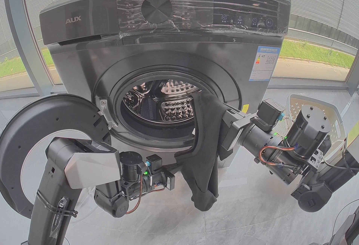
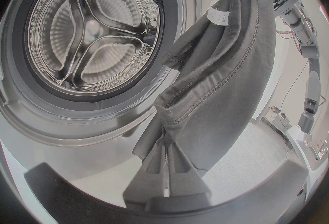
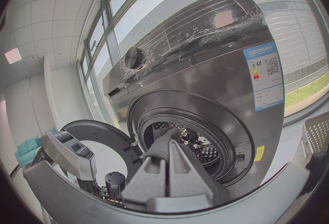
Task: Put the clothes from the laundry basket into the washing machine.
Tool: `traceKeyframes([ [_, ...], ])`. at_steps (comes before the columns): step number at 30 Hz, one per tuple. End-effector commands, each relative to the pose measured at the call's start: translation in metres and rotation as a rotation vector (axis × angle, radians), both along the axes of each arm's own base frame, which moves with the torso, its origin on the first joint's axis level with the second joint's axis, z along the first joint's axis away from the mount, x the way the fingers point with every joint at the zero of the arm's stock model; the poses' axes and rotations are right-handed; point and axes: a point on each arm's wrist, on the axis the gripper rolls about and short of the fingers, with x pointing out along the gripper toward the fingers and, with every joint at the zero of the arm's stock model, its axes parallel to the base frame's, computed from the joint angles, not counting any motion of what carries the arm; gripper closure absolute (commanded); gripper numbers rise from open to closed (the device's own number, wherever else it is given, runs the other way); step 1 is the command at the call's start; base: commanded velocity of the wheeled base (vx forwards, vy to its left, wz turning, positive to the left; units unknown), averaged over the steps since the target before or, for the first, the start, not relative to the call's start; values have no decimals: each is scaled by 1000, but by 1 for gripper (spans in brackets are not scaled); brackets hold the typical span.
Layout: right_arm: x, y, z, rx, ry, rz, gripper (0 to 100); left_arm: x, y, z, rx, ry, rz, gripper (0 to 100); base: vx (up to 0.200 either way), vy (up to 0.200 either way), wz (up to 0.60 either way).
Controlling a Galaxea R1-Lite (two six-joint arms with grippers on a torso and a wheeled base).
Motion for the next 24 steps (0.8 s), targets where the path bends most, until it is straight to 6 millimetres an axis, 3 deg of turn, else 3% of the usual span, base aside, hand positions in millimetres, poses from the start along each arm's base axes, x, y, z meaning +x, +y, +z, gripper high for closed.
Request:
traceKeyframes([
  [1,0,0,-1,-1,5,-2,100,1,0,1,-3,-3,1,100,0,0,0],
  [3,0,0,-2,-2,6,-5,100,1,2,2,-3,-3,7,100,0,0,0],
  [14,5,-9,-6,-15,21,-36,100,-18,41,60,-29,-36,76,100,0,0,0],
  [21,4,-9,-6,-15,21,-33,100,-29,45,54,-3,2,63,100,0,0,0],
  [24,4,-8,-6,-15,21,-31,100,-33,38,38,23,41,40,100,0,0,0],
])
